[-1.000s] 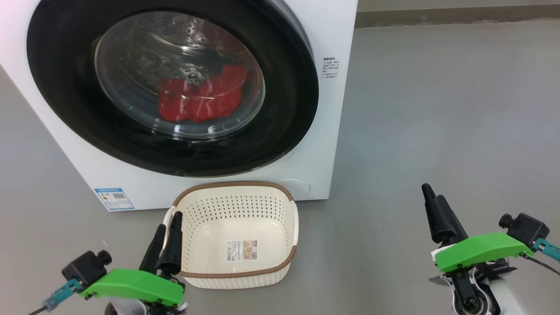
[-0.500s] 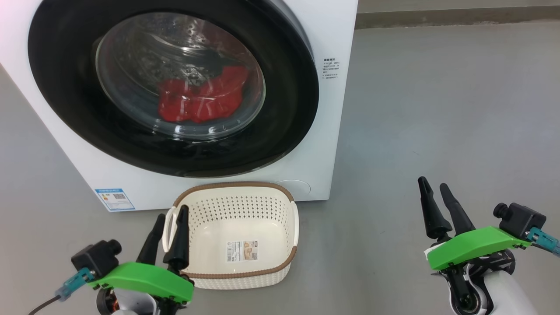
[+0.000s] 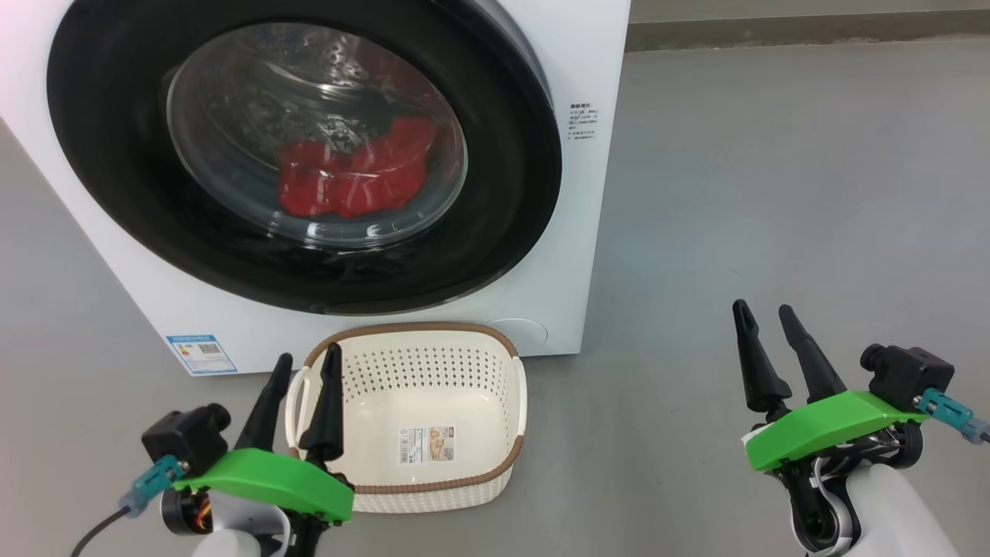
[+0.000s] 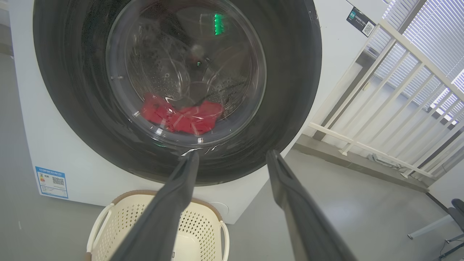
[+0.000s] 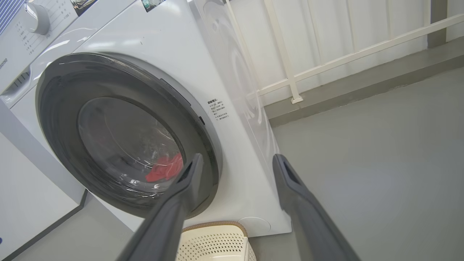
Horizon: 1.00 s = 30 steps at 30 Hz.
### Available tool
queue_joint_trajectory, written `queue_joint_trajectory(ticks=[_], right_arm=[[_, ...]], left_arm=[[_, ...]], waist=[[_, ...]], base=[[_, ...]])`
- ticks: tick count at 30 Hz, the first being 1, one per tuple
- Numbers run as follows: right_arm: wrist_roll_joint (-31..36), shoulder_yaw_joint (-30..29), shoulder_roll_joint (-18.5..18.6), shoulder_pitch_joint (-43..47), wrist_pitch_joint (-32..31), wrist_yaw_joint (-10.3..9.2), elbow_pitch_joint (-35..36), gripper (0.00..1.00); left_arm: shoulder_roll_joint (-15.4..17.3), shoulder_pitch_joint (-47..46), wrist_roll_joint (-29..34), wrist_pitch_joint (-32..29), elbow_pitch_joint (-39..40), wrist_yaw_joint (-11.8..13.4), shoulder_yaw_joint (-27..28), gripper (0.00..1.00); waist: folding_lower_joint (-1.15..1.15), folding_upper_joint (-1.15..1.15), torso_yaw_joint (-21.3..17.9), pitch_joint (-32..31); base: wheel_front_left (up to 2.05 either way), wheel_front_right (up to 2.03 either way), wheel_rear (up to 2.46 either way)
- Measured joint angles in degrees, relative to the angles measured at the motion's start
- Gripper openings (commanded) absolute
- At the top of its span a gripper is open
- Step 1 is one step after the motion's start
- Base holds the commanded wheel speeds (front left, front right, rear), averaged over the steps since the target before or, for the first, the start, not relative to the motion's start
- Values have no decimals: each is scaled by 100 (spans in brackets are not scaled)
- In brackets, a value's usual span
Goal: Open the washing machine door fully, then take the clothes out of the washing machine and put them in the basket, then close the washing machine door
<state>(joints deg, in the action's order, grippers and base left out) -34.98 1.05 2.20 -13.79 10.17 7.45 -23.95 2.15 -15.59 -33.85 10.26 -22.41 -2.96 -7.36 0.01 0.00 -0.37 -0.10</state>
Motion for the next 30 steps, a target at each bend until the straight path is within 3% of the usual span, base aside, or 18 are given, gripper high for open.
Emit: queue_joint_trajectory(ticks=[30], right_arm=[[1695, 172, 67, -455, 407, 0, -108, 100]], left_arm=[[-9, -463, 1530, 422, 25, 249, -376, 100]], waist=[[0, 0, 38, 111]], base=[[0, 0, 0]])
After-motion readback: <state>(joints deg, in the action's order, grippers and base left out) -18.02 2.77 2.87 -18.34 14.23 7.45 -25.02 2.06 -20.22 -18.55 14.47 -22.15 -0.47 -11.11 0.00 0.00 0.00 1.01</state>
